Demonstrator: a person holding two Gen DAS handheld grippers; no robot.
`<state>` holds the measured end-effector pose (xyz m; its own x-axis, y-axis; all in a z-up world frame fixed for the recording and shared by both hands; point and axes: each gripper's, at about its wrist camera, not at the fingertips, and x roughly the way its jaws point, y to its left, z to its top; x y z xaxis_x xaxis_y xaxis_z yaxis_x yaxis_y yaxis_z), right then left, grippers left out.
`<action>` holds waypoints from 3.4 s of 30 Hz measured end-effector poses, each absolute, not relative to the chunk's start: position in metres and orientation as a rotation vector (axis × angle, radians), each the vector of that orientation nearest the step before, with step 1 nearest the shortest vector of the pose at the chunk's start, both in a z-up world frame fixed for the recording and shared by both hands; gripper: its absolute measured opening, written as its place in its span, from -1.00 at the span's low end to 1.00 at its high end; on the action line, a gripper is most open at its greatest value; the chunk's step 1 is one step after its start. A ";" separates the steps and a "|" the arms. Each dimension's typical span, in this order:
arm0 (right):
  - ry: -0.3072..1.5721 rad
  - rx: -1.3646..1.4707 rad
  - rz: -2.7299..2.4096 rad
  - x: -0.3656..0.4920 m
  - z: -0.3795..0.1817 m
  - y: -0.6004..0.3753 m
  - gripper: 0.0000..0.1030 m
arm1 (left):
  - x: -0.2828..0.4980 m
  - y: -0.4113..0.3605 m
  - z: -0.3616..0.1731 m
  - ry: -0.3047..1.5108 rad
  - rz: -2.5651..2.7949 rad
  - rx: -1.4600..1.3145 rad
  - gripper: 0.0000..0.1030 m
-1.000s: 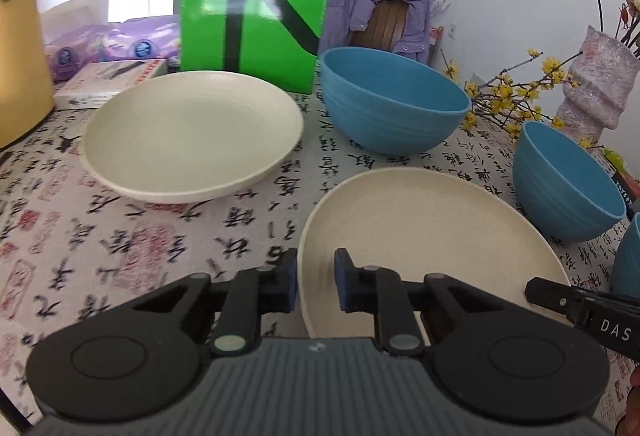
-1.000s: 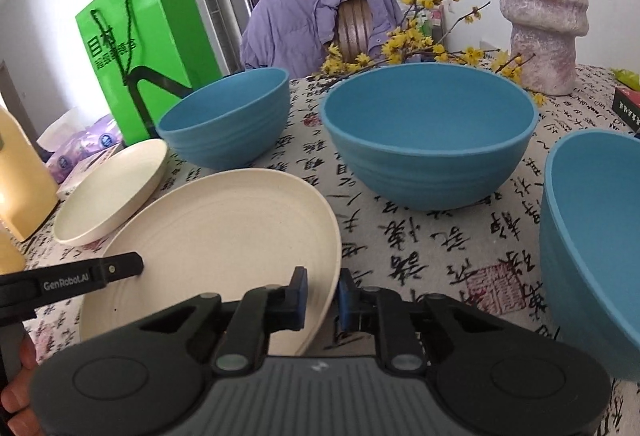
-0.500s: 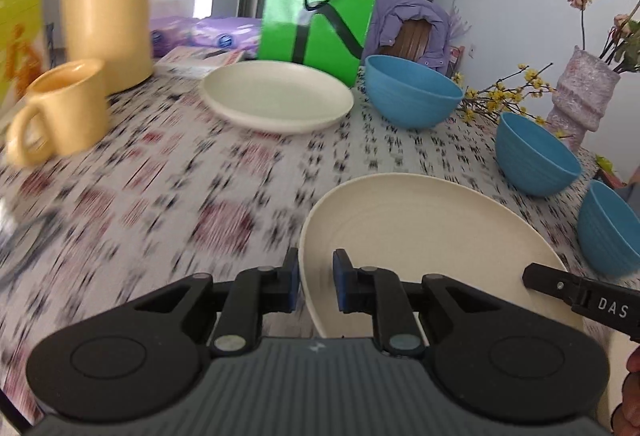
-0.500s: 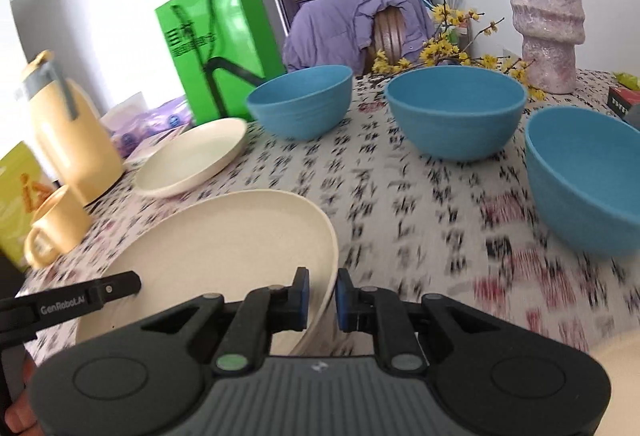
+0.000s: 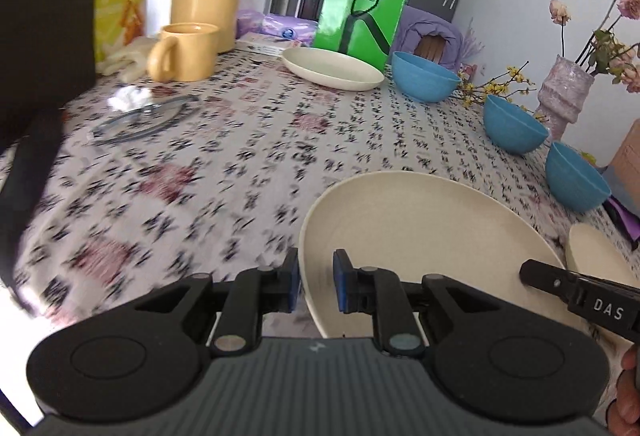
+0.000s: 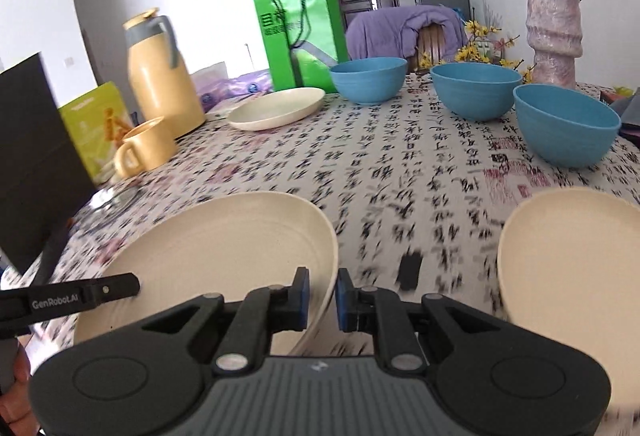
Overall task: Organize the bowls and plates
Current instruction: 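Carry both held plates toward the placed plates by the suitcase, then lower both plates onto the plate stack and open both tools, then move both tools back toward the cream plate by the green bag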
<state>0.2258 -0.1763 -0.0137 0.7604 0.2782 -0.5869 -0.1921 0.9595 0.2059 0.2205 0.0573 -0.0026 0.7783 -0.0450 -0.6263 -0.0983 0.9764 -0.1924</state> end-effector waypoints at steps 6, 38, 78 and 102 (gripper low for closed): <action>0.640 0.133 0.255 0.202 -0.014 -0.176 -0.74 | 0.200 0.057 0.000 0.669 0.033 -0.221 -0.67; 0.525 0.243 -0.150 0.199 -0.009 -0.414 -0.73 | 0.274 -0.195 0.003 0.661 -0.334 -0.067 -0.67; 0.534 0.141 -0.129 0.216 -0.018 -0.410 -0.28 | 0.268 -0.197 -0.007 0.598 -0.286 0.072 -0.35; 0.530 0.090 0.286 0.188 -0.028 -0.200 0.58 | 0.189 0.006 -0.007 0.542 0.014 -0.016 0.82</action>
<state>0.1882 -0.2002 -0.0276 0.8242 0.2919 -0.4854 -0.2456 0.9564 0.1580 0.1890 0.0057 -0.0074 0.8567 0.0087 -0.5158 -0.0171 0.9998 -0.0114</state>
